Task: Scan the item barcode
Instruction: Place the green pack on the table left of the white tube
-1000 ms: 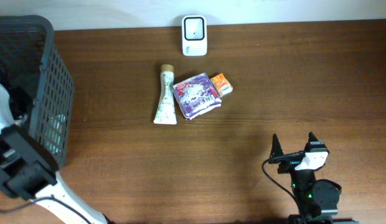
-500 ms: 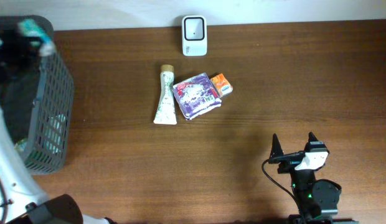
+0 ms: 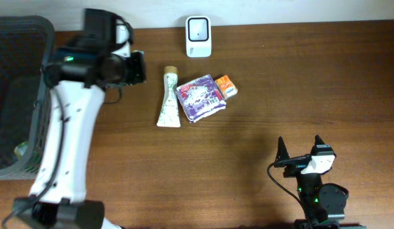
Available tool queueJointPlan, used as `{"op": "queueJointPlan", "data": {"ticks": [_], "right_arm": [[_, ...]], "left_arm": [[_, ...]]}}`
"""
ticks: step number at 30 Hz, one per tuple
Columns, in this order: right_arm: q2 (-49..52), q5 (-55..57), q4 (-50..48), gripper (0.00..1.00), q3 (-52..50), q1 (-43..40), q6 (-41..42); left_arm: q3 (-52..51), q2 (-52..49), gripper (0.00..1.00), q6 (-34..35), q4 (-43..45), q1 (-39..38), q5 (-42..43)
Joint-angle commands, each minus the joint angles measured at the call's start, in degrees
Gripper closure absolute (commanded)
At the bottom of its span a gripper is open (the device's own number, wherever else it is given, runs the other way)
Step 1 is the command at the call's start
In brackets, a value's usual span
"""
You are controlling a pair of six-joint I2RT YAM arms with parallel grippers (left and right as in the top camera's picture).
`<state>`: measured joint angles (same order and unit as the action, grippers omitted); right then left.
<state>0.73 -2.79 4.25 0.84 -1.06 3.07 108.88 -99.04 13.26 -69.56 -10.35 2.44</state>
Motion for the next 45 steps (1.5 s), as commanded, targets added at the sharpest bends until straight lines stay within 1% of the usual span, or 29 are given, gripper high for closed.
{"op": "queueJointPlan", "data": {"ticks": [1, 10, 12, 15, 16, 18, 19, 20, 21, 25, 30, 32, 33, 34, 35, 36, 38, 41, 45], "right_arm": [[-0.3, 0.3, 0.0, 0.01, -0.5, 0.3, 0.4], [-0.3, 0.3, 0.0, 0.01, -0.5, 0.3, 0.4], [-0.3, 0.3, 0.0, 0.02, -0.5, 0.3, 0.4], [-0.3, 0.3, 0.0, 0.01, -0.5, 0.3, 0.4], [-0.3, 0.3, 0.0, 0.01, -0.5, 0.3, 0.4], [-0.3, 0.3, 0.0, 0.01, -0.5, 0.3, 0.4], [-0.3, 0.3, 0.0, 0.01, -0.5, 0.3, 0.4], [-0.3, 0.3, 0.0, 0.01, -0.5, 0.3, 0.4], [-0.3, 0.3, 0.0, 0.01, -0.5, 0.3, 0.4], [-0.3, 0.3, 0.0, 0.01, -0.5, 0.3, 0.4], [-0.3, 0.3, 0.0, 0.01, -0.5, 0.3, 0.4], [-0.3, 0.3, 0.0, 0.01, -0.5, 0.3, 0.4], [-0.3, 0.3, 0.0, 0.01, -0.5, 0.3, 0.4], [-0.3, 0.3, 0.0, 0.01, -0.5, 0.3, 0.4], [-0.3, 0.3, 0.0, 0.01, -0.5, 0.3, 0.4], [-0.3, 0.3, 0.0, 0.01, -0.5, 0.3, 0.4], [-0.3, 0.3, 0.0, 0.01, -0.5, 0.3, 0.4], [-0.3, 0.3, 0.0, 0.01, -0.5, 0.3, 0.4], [-0.3, 0.3, 0.0, 0.01, -0.5, 0.3, 0.4]], "left_arm": [[-2.8, -5.6, 0.97, 0.6, 0.3, -3.1, -11.7], [-3.3, -18.9, 0.95, 0.6, 2.4, -3.9, -10.6], [-3.3, -21.4, 0.91, 0.6, 4.3, -3.9, -10.6], [-3.3, -23.6, 0.82, 0.6, 6.2, -3.9, -8.7], [-3.3, -23.7, 0.71, 0.6, 6.4, -3.9, -8.4], [-3.2, -23.7, 0.3, 0.5, 6.9, -3.8, -8.5], [-3.0, -23.7, 0.22, 0.5, 7.0, -3.8, -8.5], [-2.3, -23.7, 0.2, 0.5, 7.0, -3.8, -8.5], [-1.4, -23.6, 0.18, 0.5, 6.8, -3.8, -8.5], [5.5, -23.0, 0.18, 0.5, 3.0, -3.5, -8.5], [22.5, -21.6, 0.18, 0.5, -8.0, -0.7, -8.5], [30.9, -20.8, 0.18, 0.6, -12.7, 1.8, -8.4], [34.3, -20.3, 0.1, 0.7, -14.4, 3.3, -8.1], [37.0, -19.8, 0.1, 1.4, -15.9, 4.7, -7.8], [41.3, -18.8, 0.1, 3.9, -18.6, 7.9, -7.8], [43.4, -18.0, 0.1, 4.9, -20.1, 10.4, -7.8], [45.5, -16.6, 0.08, 5.2, -21.8, 14.5, -7.8], [46.1, -14.4, 0.05, 5.6, -23.3, 21.3, -7.5], [46.1, -13.5, 0.02, 5.6, -24.2, 30.9, -2.0]]}}
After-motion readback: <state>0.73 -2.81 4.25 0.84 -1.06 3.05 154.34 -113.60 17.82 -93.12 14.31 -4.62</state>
